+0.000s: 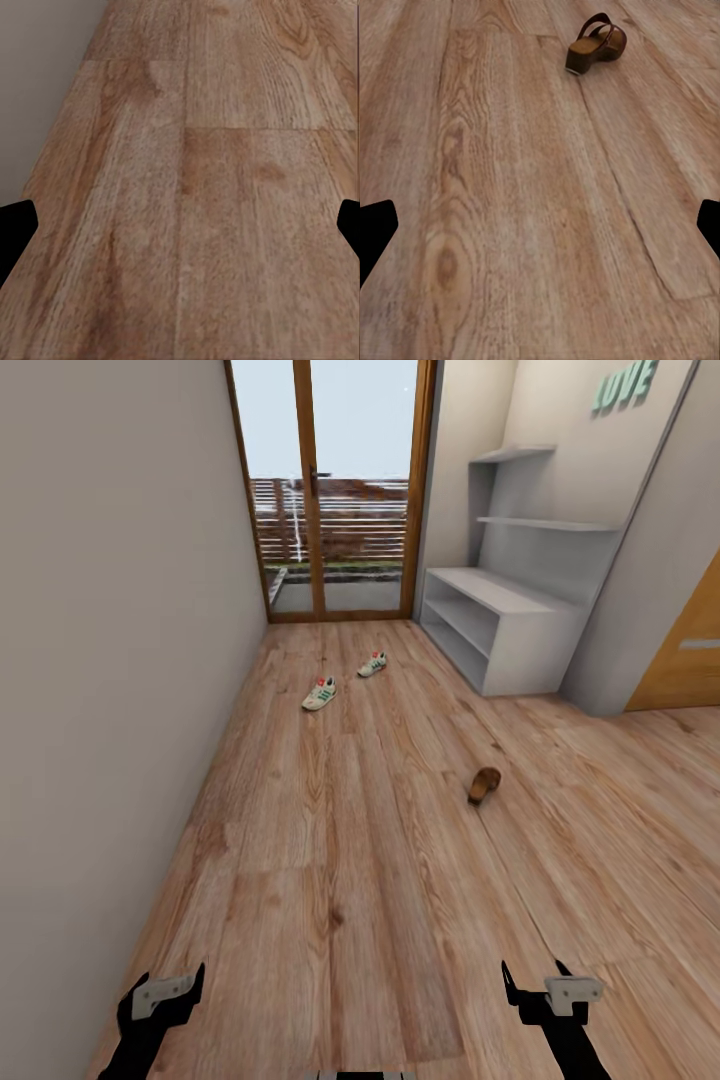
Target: Pick up the two gym shoes and the two sandals from the corridor floor and place them onto the hallstand (shoe rack) in the corridor, making sure they are on the rack and not on the floor. Arrange them so the two gym shoes are next to each other and the two sandals are next to each other.
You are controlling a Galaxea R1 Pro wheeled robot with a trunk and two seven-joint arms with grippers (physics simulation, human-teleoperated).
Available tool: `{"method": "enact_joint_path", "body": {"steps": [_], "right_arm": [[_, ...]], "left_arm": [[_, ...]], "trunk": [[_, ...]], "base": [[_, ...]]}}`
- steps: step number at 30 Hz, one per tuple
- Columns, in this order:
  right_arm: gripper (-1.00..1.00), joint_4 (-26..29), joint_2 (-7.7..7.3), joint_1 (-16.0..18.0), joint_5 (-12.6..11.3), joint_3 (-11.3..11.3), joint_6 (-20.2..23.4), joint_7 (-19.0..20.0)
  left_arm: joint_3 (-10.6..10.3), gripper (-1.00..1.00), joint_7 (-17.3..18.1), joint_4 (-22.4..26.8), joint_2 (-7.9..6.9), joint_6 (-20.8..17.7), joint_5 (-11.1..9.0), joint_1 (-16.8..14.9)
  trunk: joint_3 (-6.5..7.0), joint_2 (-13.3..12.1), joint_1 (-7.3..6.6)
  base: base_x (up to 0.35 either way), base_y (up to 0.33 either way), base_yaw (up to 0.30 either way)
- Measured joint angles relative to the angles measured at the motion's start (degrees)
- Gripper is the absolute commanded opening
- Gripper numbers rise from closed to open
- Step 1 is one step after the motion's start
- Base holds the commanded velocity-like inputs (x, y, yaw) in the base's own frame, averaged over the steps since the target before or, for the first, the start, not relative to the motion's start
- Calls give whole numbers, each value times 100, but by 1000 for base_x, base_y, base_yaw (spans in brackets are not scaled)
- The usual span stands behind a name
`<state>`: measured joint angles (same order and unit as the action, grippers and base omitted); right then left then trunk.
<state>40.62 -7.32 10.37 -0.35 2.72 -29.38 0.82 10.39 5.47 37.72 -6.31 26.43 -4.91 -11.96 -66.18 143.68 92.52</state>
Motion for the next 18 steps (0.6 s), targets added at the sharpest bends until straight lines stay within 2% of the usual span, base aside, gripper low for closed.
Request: {"method": "enact_joint_path", "body": {"steps": [8,18], "right_arm": [[100,8,-3,0,0,0,-1,-2],[100,16,-1,0,4,-3,-5,1]], "left_arm": [[-45,100,34,47,37,-23,87,-279],[-61,100,58,-415,39,-6,360,-419]], "trunk": [[0,0,0],[0,0,0]], "base": [[256,0,0],[311,26,0]]}}
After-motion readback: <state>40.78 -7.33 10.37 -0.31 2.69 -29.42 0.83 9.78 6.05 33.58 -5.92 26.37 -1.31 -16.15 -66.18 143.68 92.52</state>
